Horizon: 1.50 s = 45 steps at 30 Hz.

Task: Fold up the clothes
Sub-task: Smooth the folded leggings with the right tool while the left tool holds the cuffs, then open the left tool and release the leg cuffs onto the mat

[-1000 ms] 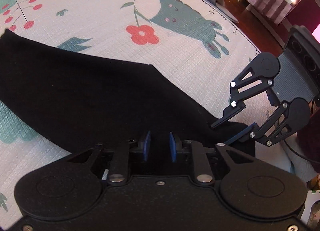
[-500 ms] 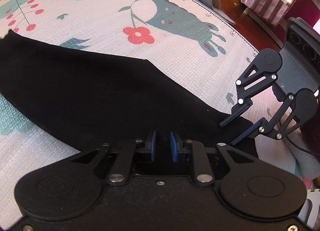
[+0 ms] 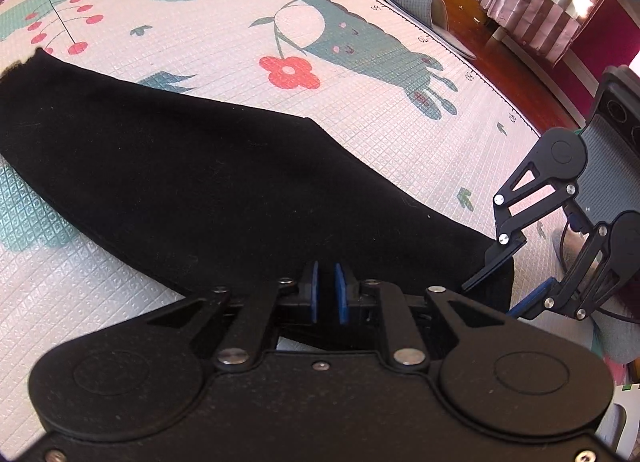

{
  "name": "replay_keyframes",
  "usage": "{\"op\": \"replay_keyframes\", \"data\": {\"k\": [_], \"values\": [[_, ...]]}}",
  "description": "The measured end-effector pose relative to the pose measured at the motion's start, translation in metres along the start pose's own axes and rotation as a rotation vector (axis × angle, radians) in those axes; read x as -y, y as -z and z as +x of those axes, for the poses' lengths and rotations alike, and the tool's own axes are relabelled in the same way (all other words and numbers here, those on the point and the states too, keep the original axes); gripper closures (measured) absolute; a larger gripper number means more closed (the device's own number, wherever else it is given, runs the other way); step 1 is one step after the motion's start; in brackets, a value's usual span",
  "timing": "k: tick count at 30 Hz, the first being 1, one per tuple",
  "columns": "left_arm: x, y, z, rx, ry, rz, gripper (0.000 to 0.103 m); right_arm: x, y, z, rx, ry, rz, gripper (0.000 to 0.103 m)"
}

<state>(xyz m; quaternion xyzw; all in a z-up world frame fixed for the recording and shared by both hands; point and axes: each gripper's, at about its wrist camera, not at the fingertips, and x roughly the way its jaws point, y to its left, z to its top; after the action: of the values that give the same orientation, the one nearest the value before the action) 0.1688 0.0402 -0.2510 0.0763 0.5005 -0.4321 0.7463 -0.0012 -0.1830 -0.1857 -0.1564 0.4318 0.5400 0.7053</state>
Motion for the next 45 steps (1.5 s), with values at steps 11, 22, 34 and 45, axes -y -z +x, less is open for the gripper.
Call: {"op": "replay_keyframes", "data": {"k": [11, 22, 34, 45], "values": [[0.009, 0.002, -0.011, 0.024, -0.035, 0.006, 0.084, 0.032, -0.040, -0.025, 0.131, 0.070, -0.013, 0.073], [-0.002, 0.013, -0.011, 0.044, -0.009, -0.093, 0.076, 0.094, -0.057, 0.026, 0.119, 0.113, 0.015, 0.073], [-0.120, -0.082, -0.015, 0.220, -0.337, -0.124, 0.076, 0.113, -0.075, 0.044, 0.164, 0.157, 0.126, 0.072], [-0.186, -0.135, -0.030, 0.242, -0.534, -0.272, 0.074, 0.096, -0.071, 0.039, 0.143, 0.201, 0.116, 0.070]]}}
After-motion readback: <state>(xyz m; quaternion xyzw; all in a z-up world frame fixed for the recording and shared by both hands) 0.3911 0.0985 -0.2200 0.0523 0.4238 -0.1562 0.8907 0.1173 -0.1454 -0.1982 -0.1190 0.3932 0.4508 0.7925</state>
